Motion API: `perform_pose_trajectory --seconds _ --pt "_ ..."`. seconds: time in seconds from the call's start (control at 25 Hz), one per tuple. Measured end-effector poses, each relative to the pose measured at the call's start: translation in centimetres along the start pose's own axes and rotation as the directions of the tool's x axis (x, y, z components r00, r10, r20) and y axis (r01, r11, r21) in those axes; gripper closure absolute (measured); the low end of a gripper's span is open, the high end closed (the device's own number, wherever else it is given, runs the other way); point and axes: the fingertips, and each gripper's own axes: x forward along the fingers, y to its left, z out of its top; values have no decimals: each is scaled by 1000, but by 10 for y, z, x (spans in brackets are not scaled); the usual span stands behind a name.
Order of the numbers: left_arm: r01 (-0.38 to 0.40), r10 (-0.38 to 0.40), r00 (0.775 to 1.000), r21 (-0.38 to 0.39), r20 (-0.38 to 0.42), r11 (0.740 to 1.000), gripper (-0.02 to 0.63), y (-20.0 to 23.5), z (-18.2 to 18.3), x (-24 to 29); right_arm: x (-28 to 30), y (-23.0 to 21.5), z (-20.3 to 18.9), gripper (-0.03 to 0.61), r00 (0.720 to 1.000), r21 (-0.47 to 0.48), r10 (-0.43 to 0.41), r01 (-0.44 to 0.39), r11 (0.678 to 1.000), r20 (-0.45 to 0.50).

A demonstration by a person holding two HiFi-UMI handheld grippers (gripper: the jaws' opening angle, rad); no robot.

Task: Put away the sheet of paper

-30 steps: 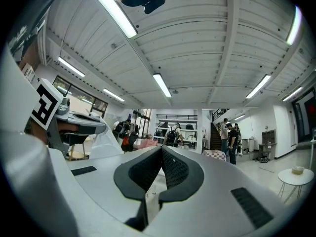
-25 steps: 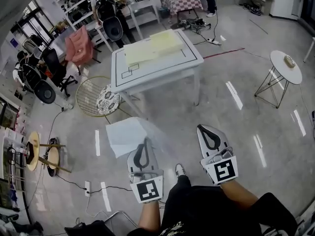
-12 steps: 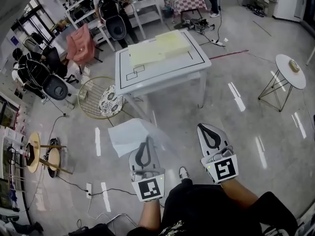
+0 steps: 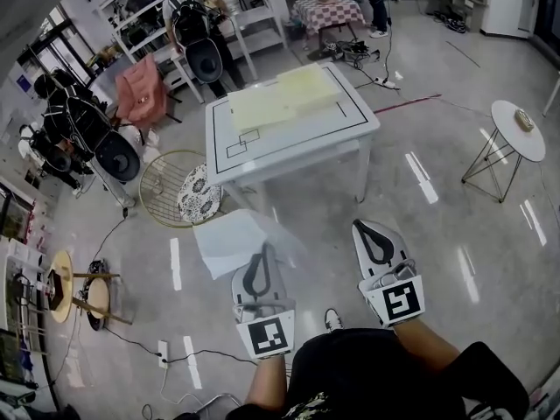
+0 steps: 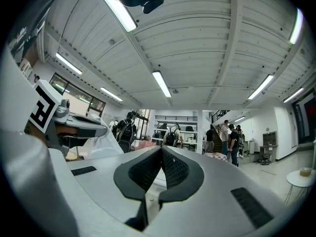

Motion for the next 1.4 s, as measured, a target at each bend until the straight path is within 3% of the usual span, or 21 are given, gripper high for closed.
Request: perform_pose_trajectory --seconds 1.0,1.4 --pt "21 -22 1000 18 14 1000 611 49 -24 38 60 20 -8 580 1000 -3 -25 26 1000 13" --pt "31 -30 999 -21 13 999 611 57 -35 38 59 30 -8 580 999 -32 -33 33 999 -16"
